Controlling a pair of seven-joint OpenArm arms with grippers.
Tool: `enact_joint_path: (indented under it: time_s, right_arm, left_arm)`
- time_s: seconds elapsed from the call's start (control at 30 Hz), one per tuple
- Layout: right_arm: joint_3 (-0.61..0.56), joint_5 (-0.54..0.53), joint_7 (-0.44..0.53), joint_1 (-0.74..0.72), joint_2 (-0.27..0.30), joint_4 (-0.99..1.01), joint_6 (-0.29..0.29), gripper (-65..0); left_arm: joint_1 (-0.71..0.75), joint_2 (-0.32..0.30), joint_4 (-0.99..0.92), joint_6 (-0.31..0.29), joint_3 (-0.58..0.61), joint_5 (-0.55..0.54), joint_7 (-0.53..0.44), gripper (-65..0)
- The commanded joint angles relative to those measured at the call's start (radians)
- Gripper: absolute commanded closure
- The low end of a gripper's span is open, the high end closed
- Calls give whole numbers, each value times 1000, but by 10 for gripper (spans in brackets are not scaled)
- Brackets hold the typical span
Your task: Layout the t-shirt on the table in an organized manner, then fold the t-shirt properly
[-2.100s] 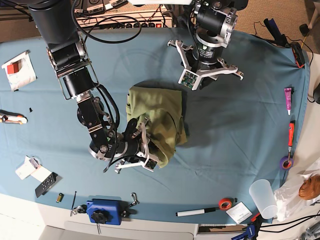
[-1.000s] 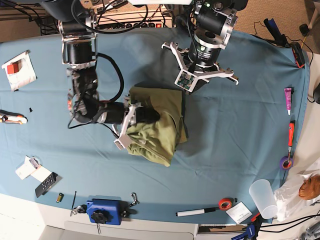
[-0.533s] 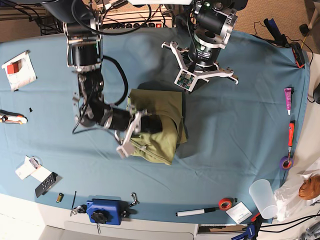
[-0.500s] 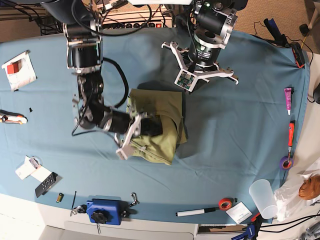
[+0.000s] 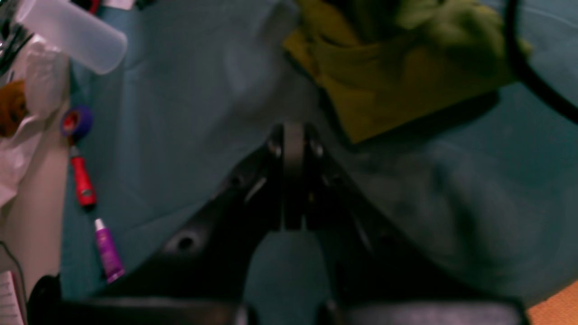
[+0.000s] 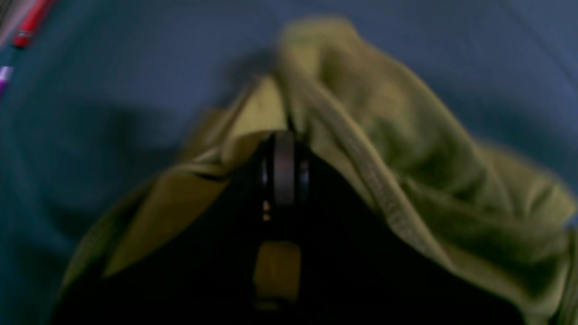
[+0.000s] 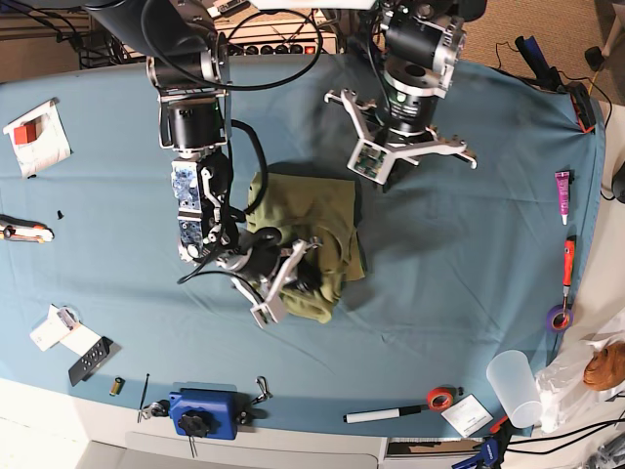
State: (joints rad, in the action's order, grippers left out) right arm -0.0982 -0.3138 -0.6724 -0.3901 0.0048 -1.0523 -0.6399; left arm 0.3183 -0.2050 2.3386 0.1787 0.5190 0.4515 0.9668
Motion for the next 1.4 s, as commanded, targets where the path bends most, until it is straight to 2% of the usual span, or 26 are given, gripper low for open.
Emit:
enact_joint_path:
  time_s: [0.0,0.1,0.2,0.33,0.43,0.57,0.67,0.8,0.9,1.03,1.1,1.23,1.37]
  right_arm:
    - [1,-4,11,-33,10,-2,-2,0]
    - [2,-34,6,-38,35,-6,-3,0]
    - [2,-76,-40,-59,54,-55,-3,0]
    - [2,-112,-158,-97,62,-188,-3,0]
    - [2,-150,-282,-109,62,-322,3,0]
    - [2,-161,-426,-97,64,-484,58,0]
    - [2,-166,-479,-63,87,-567,99,0]
    - [2,-194,-531,27,133,-653,134,0]
    - [2,-202,-543,116,177,-721,142,0]
    - [14,-186,-554,244,215,-834,142,0]
    - [47,-184,-555,314,219,-894,145,0]
    - [158,-199,-560,463,223,-1017,151,0]
    - [290,-248,-567,623,223,-1138,151,0]
  left_arm:
    - [-2,3,18,8,-29,15,-25,0]
    - [-2,3,18,4,-130,-12,-26,0]
    - [3,3,18,4,-236,-71,-26,0]
    - [6,2,18,-7,-338,-117,-25,0]
    - [18,2,18,-66,-389,-149,-23,0]
    - [41,2,18,-107,-450,-196,-20,0]
    - [69,-11,18,-134,-499,-220,-15,0]
    - [119,-79,18,-174,-547,-301,2,0]
    - [156,-119,18,-176,-562,-311,5,0]
    - [196,-133,18,-175,-563,-311,6,0]
    - [214,-133,18,-175,-563,-310,13,0]
    - [240,-133,18,-122,-563,-306,51,0]
    - [270,-133,18,-119,-564,-307,59,0]
